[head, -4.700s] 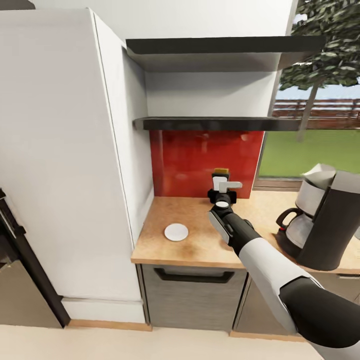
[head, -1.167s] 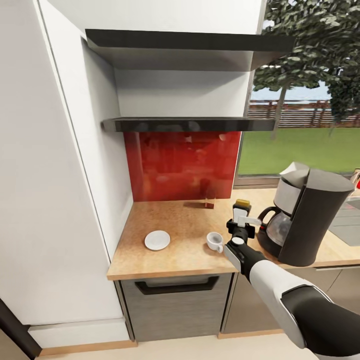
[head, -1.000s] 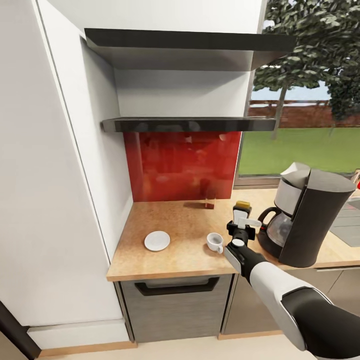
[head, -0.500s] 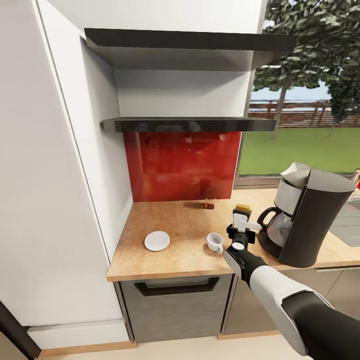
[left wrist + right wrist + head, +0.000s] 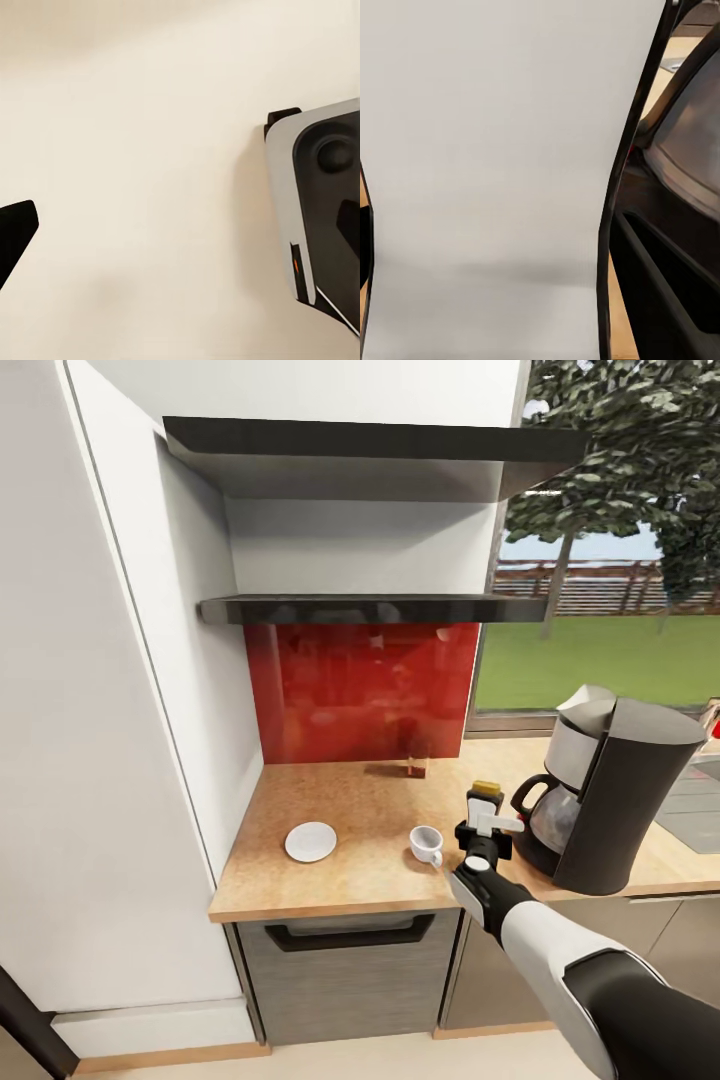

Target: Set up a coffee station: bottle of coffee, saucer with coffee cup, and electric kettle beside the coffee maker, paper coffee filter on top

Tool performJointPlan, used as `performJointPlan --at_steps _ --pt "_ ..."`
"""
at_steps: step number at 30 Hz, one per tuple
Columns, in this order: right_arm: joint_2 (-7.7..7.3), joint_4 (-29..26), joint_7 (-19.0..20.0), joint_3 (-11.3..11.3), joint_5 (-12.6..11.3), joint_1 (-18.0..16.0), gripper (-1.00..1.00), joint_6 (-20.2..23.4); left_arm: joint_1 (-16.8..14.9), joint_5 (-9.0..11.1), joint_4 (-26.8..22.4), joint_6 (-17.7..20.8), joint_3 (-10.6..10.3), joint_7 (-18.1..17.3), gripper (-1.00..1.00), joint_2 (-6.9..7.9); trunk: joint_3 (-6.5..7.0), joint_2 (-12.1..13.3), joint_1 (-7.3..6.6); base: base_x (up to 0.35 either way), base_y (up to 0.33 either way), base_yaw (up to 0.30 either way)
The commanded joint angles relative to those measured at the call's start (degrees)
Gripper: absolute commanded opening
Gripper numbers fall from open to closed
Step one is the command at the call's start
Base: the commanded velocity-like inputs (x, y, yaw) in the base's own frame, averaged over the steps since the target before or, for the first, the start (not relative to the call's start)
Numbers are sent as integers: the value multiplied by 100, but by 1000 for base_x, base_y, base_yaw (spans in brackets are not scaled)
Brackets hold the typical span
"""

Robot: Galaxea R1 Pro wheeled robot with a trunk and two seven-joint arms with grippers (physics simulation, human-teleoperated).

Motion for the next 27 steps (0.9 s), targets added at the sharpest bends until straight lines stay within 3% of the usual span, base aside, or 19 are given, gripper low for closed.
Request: performJointPlan --at_steps 1,8,13,27 --pt "0 2 -26 52 -57 -2 -100 -36 -4 61 3 -11 -33 -35 100 1 -13 -13 4 0 0 0" --pt "0 7 -26 43 -56 15 -100 -36 -4 55 -1 -6 -34 -43 100 -4 -13 -13 4 19 -31 0" --pt "-2 -1 -20 -125 -55 57 -100 -54 -6 55 -2 -10 -34 -40 100 1 -13 -13 4 20 -38 0" --pt "8 7 1 -133 -55 72 -100 -194 -4 53 4 -9 -34 -36 100 6 -13 -13 4 0 -1 -51"
